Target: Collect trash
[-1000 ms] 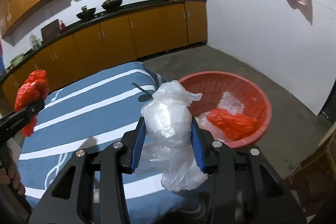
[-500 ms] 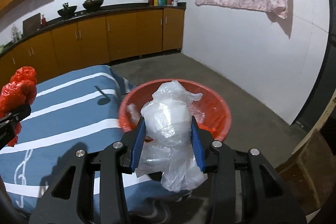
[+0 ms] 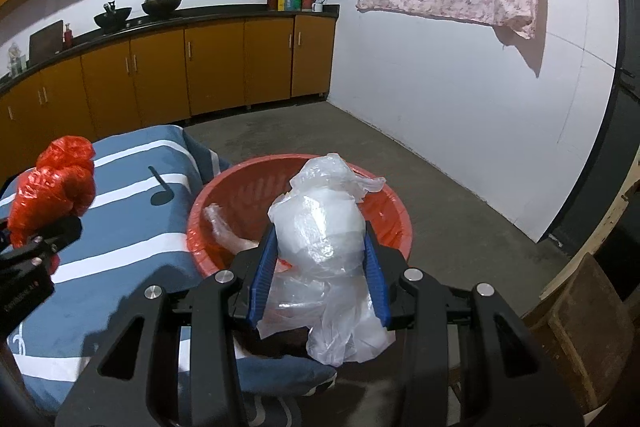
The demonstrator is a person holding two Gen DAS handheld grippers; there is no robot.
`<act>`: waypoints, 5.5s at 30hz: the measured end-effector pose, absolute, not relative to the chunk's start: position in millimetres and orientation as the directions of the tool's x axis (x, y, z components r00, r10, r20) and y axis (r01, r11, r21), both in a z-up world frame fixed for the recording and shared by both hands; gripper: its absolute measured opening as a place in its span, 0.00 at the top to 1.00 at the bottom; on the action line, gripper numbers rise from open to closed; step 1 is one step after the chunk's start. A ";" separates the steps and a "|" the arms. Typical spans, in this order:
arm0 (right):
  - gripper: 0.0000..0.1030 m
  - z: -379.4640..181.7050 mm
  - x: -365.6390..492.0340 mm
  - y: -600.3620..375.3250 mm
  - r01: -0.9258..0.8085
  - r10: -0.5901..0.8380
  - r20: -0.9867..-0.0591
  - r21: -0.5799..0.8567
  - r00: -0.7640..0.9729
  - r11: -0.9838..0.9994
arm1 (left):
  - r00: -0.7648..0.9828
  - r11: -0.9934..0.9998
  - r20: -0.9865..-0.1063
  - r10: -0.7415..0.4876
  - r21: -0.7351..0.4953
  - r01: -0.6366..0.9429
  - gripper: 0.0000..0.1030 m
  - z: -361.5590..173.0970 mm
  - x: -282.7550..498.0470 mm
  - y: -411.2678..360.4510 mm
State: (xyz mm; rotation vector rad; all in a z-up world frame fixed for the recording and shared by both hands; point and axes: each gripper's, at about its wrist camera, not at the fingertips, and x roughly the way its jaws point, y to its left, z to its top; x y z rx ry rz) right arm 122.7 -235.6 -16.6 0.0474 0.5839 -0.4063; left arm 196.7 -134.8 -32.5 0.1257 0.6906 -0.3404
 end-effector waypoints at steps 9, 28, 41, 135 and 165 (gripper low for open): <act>0.59 -17.8 130.5 -252.6 0.392 -0.325 -0.569 -0.004 0.756 0.920 | 0.690 0.924 -0.662 -0.292 -0.008 0.383 0.60 -43.0 212.9 -157.9; 0.58 -3.7 185.6 -304.8 0.370 -0.231 -0.552 0.154 0.801 0.916 | 0.599 0.842 -0.670 -0.438 -0.073 0.535 0.56 -59.7 265.4 -234.4; 0.21 -5.7 165.1 -306.9 0.403 -0.275 -0.537 0.136 0.798 0.905 | 0.602 0.866 -0.694 -0.395 -0.063 0.496 0.27 -76.8 275.7 -223.0; 0.02 8.2 -36.8 -119.8 0.292 -0.288 -0.362 -0.045 0.887 0.955 | 0.905 0.997 -0.422 -0.051 0.024 0.067 0.04 -4.3 -3.8 -5.7; 0.02 8.9 -36.9 -119.6 0.293 -0.289 -0.363 -0.045 0.886 0.955 | 0.904 0.998 -0.426 -0.043 0.021 0.058 0.04 -1.6 -3.3 -3.8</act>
